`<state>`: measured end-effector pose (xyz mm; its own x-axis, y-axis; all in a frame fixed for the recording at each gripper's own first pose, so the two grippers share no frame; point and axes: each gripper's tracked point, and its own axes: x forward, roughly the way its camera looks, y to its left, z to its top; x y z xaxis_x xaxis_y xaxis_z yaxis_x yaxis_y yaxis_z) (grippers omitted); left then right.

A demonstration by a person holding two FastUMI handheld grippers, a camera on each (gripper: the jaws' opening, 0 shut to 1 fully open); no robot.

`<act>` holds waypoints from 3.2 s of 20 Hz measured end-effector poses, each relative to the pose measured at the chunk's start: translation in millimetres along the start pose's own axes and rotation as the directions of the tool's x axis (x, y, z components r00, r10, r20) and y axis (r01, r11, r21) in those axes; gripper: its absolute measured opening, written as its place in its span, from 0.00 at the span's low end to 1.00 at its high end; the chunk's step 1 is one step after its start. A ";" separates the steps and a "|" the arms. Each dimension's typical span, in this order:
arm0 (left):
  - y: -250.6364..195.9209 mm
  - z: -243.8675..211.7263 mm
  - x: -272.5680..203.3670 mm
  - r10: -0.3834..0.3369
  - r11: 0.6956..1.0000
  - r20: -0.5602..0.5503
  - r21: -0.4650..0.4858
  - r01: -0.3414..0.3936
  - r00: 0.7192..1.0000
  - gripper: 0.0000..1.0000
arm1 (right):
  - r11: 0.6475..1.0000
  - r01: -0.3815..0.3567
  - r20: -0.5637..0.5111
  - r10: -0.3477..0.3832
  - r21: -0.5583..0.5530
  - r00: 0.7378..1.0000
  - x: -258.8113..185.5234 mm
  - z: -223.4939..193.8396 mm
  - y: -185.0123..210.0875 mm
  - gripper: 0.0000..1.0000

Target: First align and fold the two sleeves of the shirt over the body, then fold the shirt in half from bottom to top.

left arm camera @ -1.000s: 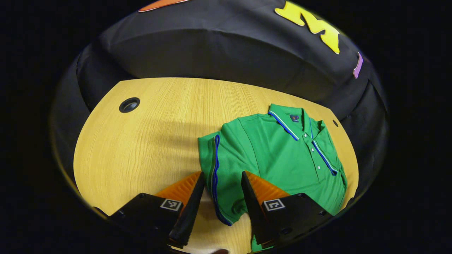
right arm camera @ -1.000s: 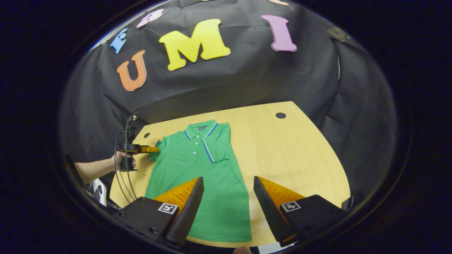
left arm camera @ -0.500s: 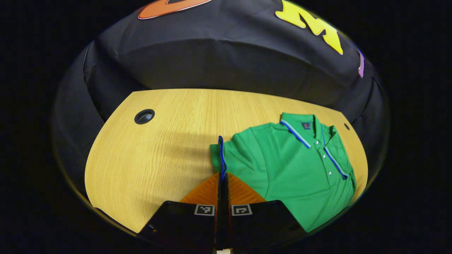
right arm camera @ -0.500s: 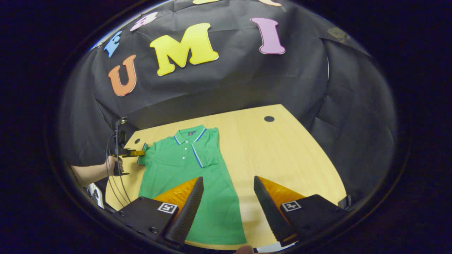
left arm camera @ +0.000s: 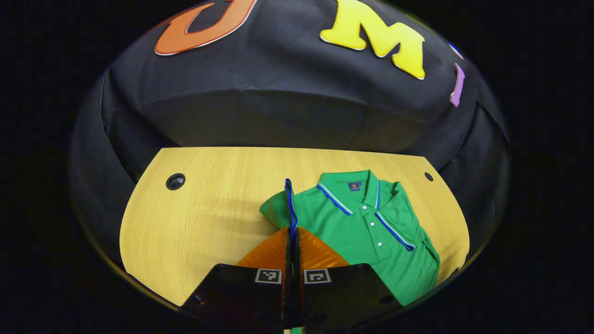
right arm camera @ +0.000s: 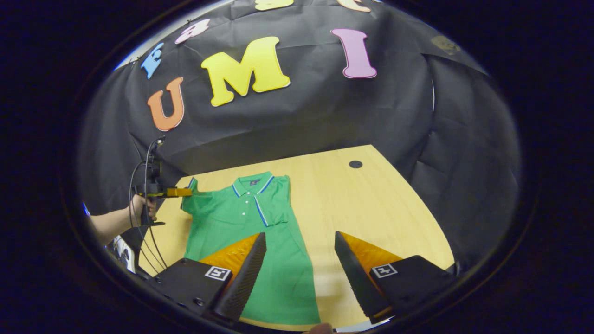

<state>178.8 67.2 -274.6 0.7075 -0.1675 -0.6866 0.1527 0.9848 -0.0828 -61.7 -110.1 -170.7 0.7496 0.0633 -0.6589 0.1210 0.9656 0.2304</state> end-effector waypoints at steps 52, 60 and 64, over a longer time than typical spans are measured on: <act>-49.8 -347.6 -226.6 0.000 0.994 -0.248 0.110 0.029 0.969 1.00 | 0.867 -0.241 -0.516 -0.021 -0.436 0.857 -20.3 -266.1 -37.8 0.93; -47.4 -360.9 -221.9 0.010 0.986 -0.266 0.161 0.035 0.964 1.00 | 0.854 -0.245 -0.536 -0.046 -0.458 0.843 -3.2 -275.9 -29.3 0.94; -49.7 -360.8 -220.7 0.011 0.986 -0.244 0.166 0.031 0.970 1.00 | 0.859 -0.254 -0.549 -0.036 -0.444 0.835 -5.1 -274.9 -26.7 0.97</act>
<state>-233.9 71.9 -379.6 0.5191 -0.1400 -0.8432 0.2870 0.9578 0.0176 -247.6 -66.8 -370.3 0.2648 0.1567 -0.9515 -0.3752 0.9257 0.0480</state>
